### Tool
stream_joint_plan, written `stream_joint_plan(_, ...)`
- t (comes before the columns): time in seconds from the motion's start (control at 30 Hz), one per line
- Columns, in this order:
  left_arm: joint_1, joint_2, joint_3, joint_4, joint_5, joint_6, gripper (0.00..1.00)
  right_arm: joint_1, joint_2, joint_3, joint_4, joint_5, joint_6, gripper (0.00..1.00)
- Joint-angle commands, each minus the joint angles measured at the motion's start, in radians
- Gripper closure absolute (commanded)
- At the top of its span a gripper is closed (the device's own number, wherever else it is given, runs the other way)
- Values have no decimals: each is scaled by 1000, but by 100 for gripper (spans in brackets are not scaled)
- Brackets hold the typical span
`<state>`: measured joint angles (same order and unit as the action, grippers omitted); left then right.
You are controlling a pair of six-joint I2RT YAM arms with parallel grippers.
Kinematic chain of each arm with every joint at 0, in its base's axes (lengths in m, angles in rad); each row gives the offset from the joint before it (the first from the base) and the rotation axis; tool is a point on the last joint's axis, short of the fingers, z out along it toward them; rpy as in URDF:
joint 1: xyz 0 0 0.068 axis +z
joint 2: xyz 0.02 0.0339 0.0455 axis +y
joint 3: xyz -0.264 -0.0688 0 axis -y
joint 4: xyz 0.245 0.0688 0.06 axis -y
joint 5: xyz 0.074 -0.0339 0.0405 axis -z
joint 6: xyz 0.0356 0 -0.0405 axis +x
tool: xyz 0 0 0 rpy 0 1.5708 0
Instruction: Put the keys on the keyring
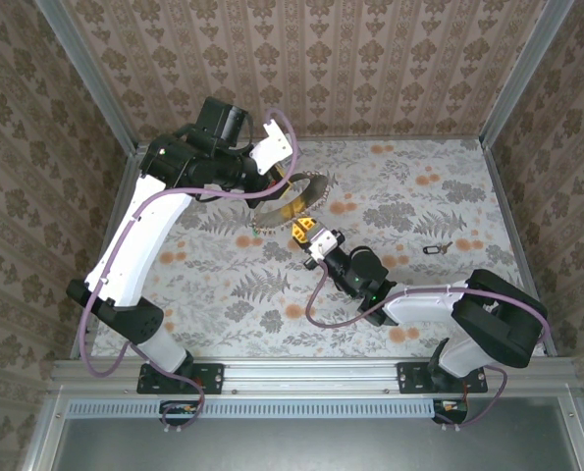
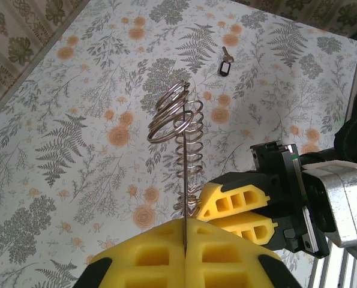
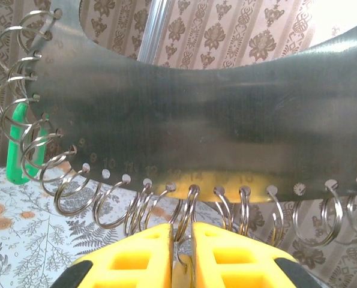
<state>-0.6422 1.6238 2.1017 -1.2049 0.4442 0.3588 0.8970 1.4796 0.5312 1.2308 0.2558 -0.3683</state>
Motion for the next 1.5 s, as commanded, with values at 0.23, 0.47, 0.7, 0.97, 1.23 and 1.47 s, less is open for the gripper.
stream_joint_plan(0.23, -8, 3, 38, -1, 8, -15, 100, -7, 25, 57, 39, 31, -24, 83)
stream_joint_plan(0.47, -8, 7, 44, -2, 13, -18, 100, -7, 36, 54, 33, 42, -18, 85)
stream_joint_plan(0.7, -8, 9, 43, -2, 17, -25, 100, -8, 46, 68, 38, 54, -31, 86)
stream_joint_plan(0.97, -10, 9, 38, 2, 23, -30, 100, -8, 46, 78, 29, 60, -32, 99)
stream_joint_plan(1.23, 11, 6, 5, 35, 36, -87, 100, -15, 10, 33, 3, 48, -7, 100)
stream_joint_plan(1.47, 87, -33, -107, 150, 120, -214, 100, -72, -71, -10, -59, -107, 85, 100)
